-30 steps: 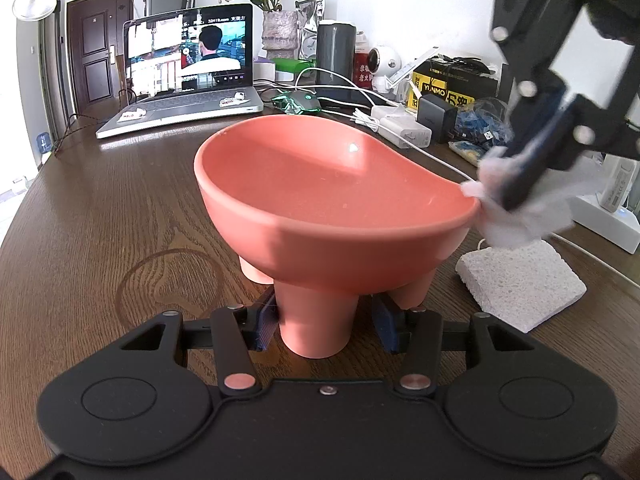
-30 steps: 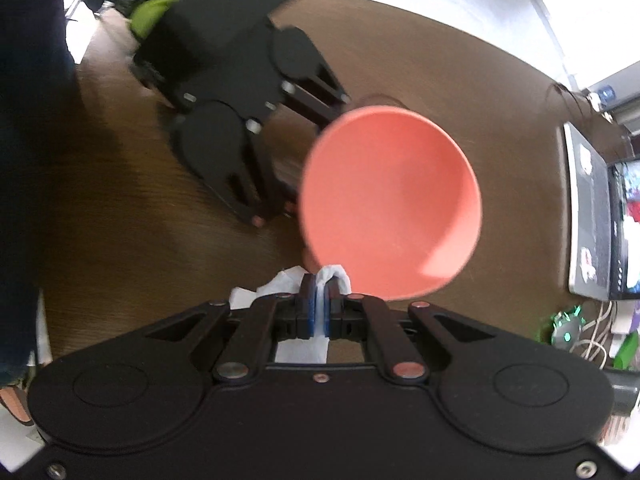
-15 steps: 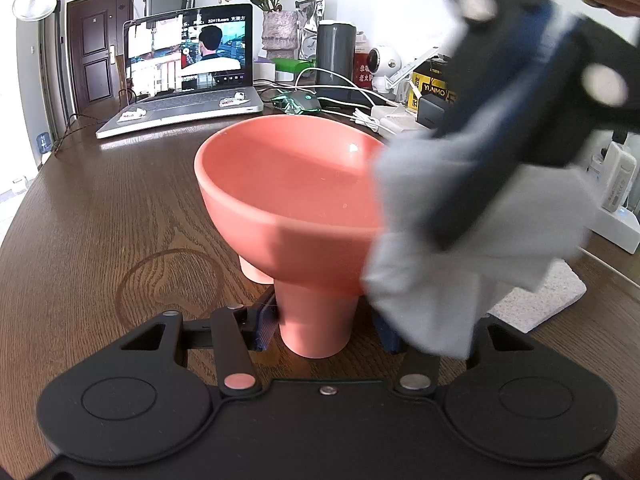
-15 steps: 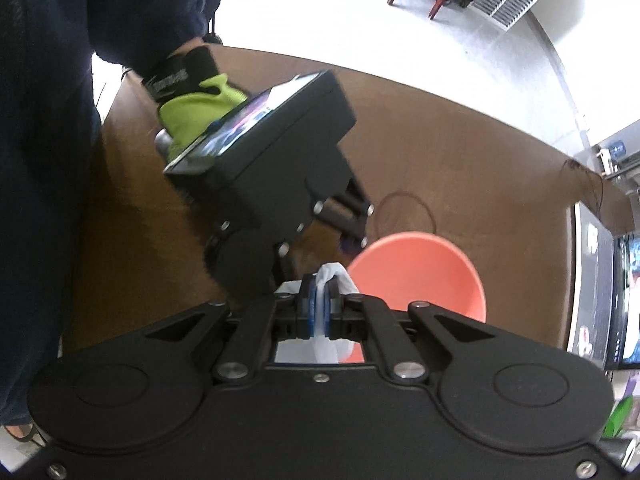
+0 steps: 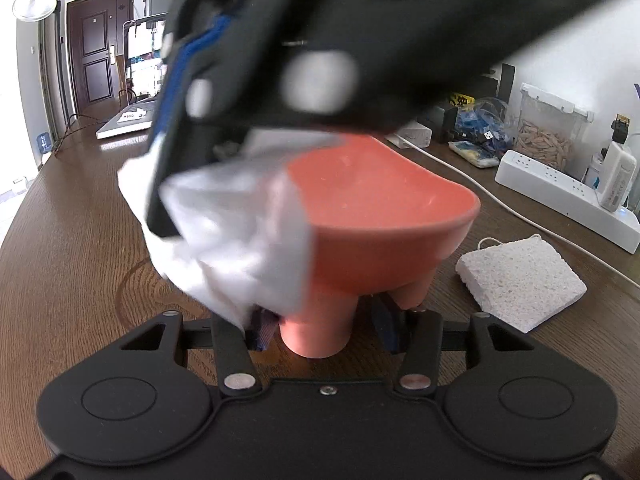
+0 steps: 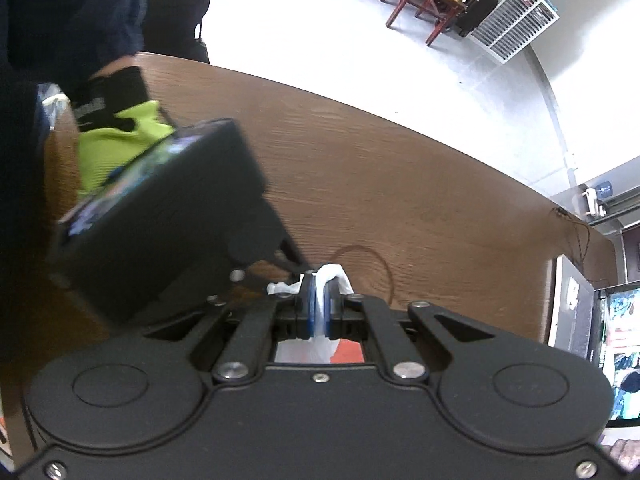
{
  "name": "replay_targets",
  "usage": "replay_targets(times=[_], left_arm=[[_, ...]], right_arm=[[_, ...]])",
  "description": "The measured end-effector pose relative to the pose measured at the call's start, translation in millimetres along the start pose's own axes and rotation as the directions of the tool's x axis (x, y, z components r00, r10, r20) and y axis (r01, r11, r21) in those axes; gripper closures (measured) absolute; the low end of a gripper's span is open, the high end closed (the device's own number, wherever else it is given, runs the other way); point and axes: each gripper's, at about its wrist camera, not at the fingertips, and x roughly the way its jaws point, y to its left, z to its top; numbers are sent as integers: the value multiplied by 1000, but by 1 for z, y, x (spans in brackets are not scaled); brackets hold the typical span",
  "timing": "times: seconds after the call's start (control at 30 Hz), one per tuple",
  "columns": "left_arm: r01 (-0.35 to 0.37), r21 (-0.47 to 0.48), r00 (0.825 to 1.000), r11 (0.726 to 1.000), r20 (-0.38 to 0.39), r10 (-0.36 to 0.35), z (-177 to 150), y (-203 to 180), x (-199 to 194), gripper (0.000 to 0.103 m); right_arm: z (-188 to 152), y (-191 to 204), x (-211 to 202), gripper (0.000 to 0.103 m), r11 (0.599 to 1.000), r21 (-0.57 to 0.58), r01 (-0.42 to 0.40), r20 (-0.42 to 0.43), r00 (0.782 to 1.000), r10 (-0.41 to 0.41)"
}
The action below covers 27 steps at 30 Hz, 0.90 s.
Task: Clean bowl
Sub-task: 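Wipe the bowl's outer wall and rim with the tissue, right gripper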
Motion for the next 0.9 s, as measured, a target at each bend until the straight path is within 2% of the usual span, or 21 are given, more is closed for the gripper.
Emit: replay_targets(times=[0.47,0.63,0.9], left_arm=[[-1,1,1000,1000,0,1,0,-1,0,54],[-1,1,1000,1000,0,1,-1,0,0,54],[-1,1,1000,1000,0,1,0,0,0,54]], right_arm=[[-12,-31,27,100,997,23,74,-42,996,-73],[-25,-49,32,100,991,55,119,-87,990,-114],[-58,-61,32,100,981,122,150,-159,979,-129]])
